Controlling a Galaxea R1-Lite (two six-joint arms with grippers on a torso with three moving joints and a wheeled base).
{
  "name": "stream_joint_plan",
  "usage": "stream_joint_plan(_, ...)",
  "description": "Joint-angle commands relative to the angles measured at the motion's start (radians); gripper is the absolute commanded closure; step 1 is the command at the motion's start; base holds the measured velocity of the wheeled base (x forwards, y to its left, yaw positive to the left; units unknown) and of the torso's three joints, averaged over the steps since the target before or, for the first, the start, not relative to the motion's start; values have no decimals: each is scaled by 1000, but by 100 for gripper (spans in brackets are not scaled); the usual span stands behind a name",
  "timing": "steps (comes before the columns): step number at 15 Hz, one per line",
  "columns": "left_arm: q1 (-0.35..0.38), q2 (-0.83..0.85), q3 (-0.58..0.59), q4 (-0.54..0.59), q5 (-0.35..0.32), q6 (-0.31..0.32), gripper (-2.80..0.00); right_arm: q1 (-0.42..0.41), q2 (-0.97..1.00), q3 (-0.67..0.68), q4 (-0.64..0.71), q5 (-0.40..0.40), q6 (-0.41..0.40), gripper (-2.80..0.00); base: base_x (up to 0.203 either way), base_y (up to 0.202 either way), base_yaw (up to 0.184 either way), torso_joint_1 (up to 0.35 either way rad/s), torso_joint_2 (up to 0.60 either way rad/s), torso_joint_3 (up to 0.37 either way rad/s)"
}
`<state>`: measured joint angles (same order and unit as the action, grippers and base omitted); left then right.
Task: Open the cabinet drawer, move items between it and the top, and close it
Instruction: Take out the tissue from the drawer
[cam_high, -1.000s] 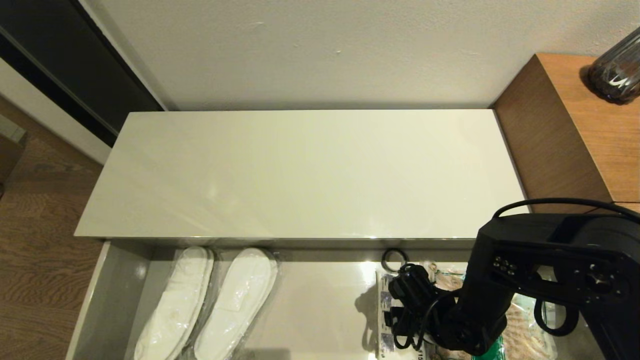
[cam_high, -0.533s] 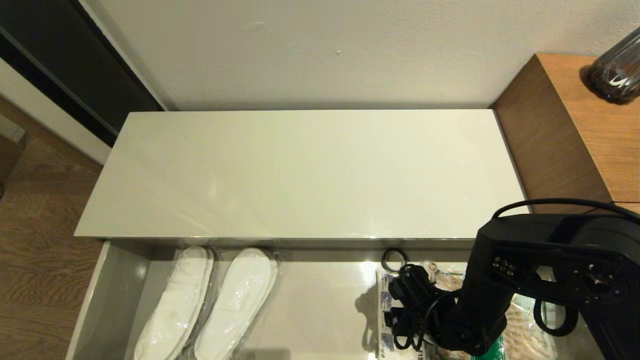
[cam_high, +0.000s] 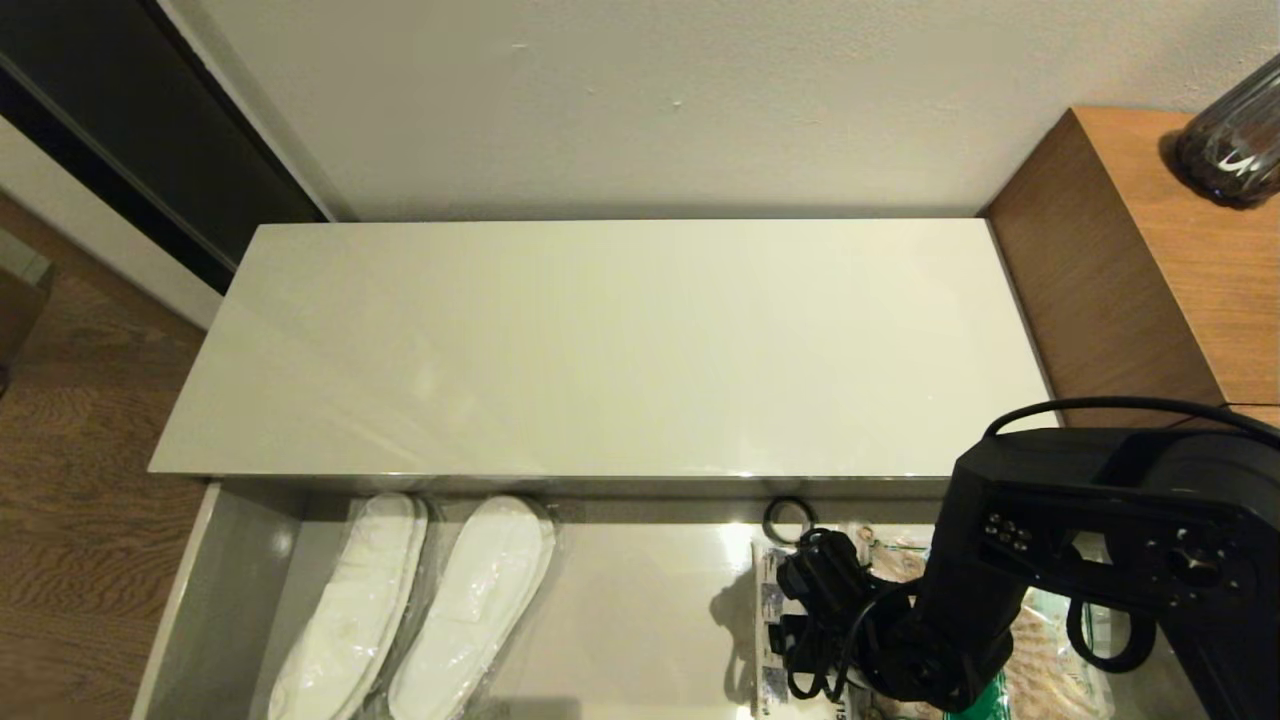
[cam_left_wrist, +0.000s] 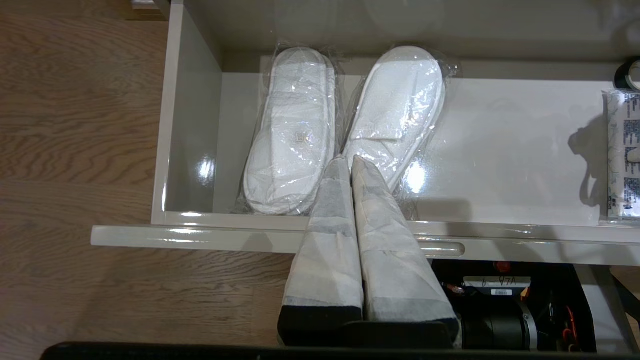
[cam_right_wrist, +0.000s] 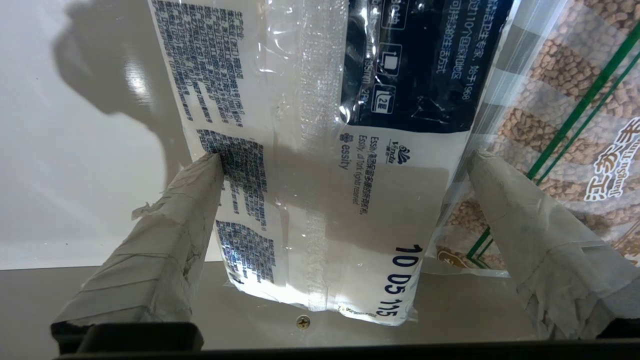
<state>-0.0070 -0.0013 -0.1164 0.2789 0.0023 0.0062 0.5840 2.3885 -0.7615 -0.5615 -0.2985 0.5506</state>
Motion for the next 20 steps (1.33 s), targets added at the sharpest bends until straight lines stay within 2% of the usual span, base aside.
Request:
stream_joint_plan(1,0,0,0,2,0,0,0,0,0,1,-3,-1,3,-280,0,0,0,0,0,0)
stream_joint_plan(8,1,0,0,2,1,0,0,0,0,-2,-3,-1,3,-280,0,0,0,0,0,0)
stream_joint_plan(9,1,0,0,2,1,0,0,0,0,-2,-3,-1,2,0,0,0,0,0,0,0)
stream_joint_plan(20,1,0,0,2,-1,0,0,0,1,-4,-5,-1,2,0,0,0,0,0,0,0)
